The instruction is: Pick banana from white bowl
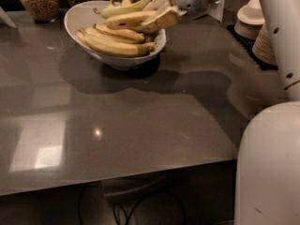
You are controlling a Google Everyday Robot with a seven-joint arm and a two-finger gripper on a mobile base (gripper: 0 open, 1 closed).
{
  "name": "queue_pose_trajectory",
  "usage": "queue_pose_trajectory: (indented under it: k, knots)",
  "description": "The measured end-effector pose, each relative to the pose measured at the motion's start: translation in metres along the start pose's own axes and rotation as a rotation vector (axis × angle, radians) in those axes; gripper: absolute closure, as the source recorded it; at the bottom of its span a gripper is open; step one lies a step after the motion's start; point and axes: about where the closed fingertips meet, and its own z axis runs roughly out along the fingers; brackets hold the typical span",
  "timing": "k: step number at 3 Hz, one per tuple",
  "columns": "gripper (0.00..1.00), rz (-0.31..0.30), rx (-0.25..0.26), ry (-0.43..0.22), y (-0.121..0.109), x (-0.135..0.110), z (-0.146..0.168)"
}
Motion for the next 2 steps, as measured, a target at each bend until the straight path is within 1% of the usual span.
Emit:
queue_pose_trajectory:
  k: [1, 2]
  knots:
    - [1.0, 0.008, -0.072, -0.1, 0.036, 0.011, -0.021]
    - [1.0, 0.015, -0.131, -0.182, 0.07, 0.011, -0.042]
